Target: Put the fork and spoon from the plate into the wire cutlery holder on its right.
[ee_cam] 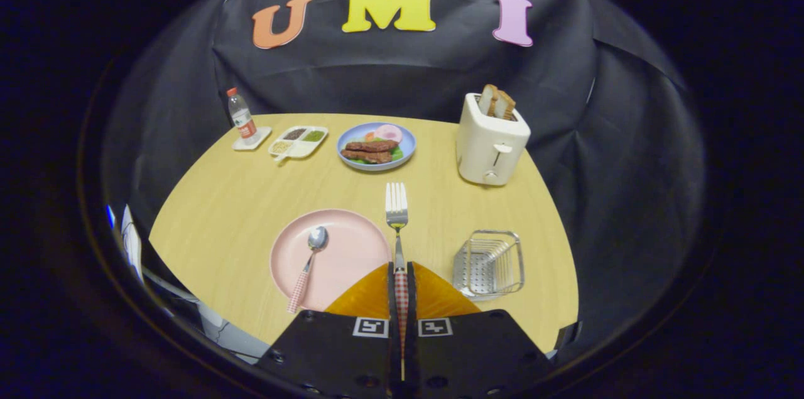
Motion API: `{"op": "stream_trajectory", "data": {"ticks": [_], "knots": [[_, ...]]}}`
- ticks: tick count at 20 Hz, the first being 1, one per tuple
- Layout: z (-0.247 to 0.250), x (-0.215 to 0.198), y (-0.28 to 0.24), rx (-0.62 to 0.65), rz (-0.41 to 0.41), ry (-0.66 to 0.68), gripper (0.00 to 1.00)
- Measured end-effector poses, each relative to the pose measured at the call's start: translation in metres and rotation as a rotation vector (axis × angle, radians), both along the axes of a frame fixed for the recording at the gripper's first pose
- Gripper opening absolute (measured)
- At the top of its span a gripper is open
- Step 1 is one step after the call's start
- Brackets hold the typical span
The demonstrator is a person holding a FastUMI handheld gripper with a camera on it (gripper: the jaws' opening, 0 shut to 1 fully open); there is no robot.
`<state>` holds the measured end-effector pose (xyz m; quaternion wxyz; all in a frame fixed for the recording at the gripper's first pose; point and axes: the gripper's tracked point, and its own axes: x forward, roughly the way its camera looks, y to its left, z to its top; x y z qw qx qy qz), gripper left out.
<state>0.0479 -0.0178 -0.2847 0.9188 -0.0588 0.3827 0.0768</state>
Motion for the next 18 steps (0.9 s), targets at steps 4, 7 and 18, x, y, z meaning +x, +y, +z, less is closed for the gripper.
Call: {"op": "stream_trajectory", "data": {"ticks": [4,7,18], "knots": [[0.004,-0.008,-0.038,-0.020,-0.035,0.050,0.02],[0.005,-0.012,-0.064,-0.050,-0.043,0.095,0.02],[0.007,-0.030,-0.118,-0.058,-0.031,0.412,0.02]]}}
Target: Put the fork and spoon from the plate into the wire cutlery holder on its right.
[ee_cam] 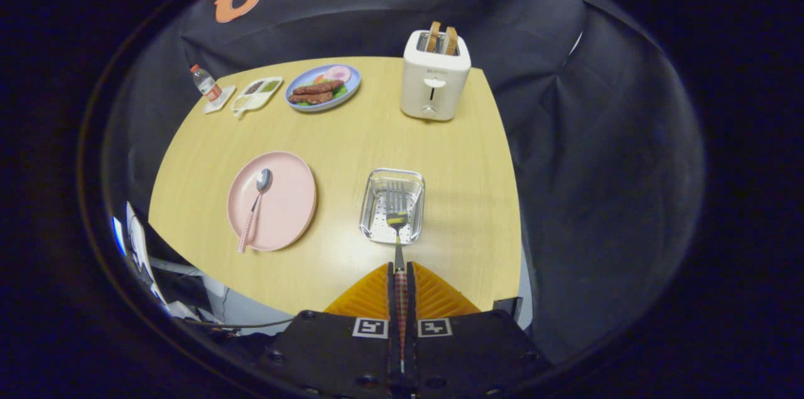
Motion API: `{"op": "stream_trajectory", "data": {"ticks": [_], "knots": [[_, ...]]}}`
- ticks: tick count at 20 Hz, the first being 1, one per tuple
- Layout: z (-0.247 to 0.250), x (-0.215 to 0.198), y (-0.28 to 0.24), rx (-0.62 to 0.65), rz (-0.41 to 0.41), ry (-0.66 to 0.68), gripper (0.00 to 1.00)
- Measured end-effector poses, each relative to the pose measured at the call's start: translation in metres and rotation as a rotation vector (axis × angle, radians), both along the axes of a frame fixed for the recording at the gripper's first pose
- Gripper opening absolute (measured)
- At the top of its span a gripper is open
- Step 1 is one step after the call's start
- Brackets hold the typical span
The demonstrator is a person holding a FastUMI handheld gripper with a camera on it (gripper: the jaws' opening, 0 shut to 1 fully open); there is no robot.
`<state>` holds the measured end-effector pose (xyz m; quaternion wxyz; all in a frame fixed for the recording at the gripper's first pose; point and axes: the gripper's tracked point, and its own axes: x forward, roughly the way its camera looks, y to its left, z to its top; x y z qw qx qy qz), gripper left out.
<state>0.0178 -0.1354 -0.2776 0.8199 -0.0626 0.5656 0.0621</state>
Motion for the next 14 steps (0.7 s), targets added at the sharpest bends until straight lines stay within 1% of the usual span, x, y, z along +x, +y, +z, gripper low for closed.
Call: {"op": "stream_trajectory", "data": {"ticks": [5,8,11,14], "knots": [[-0.006,0.016,-0.008,-0.029,0.003,0.113,0.02],[-0.017,0.021,-0.006,-0.046,-0.011,0.231,0.02],[-0.023,0.029,-0.001,-0.043,-0.048,0.327,0.02],[-0.030,0.032,0.003,-0.060,-0.051,0.431,0.02]]}}
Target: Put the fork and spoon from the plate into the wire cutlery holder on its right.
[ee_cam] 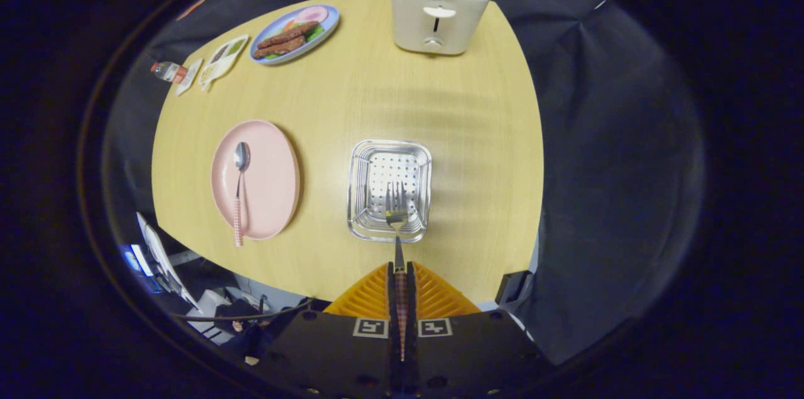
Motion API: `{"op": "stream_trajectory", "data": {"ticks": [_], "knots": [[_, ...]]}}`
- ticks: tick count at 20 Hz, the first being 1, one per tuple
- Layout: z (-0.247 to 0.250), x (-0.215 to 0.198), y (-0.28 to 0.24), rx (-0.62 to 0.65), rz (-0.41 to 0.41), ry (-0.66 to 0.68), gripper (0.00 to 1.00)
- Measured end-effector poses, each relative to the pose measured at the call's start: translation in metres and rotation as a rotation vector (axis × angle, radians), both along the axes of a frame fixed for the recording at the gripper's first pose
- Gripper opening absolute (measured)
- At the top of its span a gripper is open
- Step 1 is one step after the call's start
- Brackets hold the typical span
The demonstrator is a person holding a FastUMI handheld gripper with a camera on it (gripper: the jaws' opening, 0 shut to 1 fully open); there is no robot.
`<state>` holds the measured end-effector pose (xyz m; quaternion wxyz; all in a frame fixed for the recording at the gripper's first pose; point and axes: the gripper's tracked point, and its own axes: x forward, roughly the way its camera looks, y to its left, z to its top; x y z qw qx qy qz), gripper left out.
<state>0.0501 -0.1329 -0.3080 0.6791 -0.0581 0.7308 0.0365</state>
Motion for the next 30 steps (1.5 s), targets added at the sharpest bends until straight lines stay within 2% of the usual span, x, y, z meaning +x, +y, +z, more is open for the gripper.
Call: {"op": "stream_trajectory", "data": {"ticks": [5,11,12,15,18,23,26,28,30], "knots": [[-0.007,0.023,0.011,-0.014,0.061,0.054,0.02],[-0.022,0.037,0.008,-0.023,0.034,0.092,0.02],[-0.024,0.039,0.009,-0.014,0.033,0.089,0.02],[-0.023,0.047,0.010,-0.005,0.031,0.049,0.12],[-0.020,0.049,0.013,0.021,0.021,-0.004,0.12],[-0.008,0.045,0.037,0.121,0.029,-0.092,0.56],[0.001,0.048,0.058,0.175,0.051,-0.223,0.68],[0.009,0.051,0.071,0.184,0.090,-0.322,0.71],[0.015,0.045,0.088,0.201,0.105,-0.381,0.82]]}}
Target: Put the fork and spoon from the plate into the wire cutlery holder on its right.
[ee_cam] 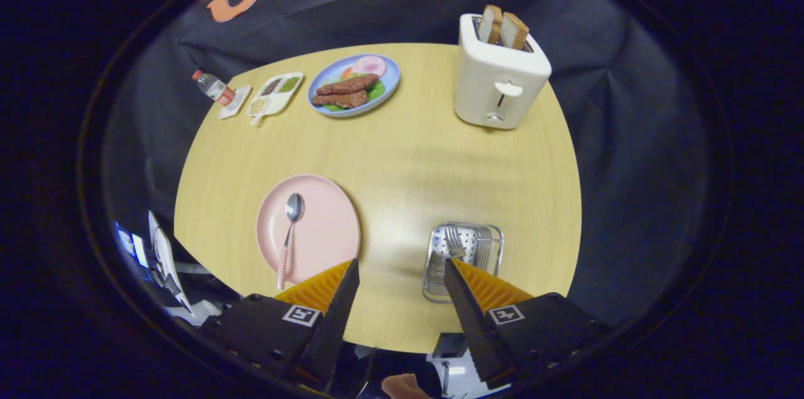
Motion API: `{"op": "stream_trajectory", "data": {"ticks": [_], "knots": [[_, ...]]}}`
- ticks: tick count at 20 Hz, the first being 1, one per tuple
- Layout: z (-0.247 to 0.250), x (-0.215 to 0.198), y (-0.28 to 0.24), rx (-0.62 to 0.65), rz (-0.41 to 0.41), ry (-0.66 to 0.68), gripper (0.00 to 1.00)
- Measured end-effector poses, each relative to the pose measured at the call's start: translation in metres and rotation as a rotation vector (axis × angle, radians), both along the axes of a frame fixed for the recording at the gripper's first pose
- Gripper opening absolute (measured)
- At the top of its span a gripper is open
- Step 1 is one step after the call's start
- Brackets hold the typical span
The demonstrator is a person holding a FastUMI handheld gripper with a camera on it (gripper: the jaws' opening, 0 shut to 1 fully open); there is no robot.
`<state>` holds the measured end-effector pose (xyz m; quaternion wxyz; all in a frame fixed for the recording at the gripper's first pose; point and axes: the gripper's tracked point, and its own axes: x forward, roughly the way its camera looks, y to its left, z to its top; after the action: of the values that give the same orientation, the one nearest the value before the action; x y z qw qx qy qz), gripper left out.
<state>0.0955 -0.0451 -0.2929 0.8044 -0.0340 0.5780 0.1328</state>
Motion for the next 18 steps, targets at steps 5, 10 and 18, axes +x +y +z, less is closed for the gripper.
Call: {"op": "stream_trajectory", "data": {"ticks": [5,10,18], "knots": [[-0.001,-0.019,0.042,0.018,0.015,-0.067,0.98],[-0.012,-0.037,0.084,0.005,0.006,-0.088,0.97],[-0.059,-0.050,0.148,0.010,-0.049,-0.045,0.97]]}}
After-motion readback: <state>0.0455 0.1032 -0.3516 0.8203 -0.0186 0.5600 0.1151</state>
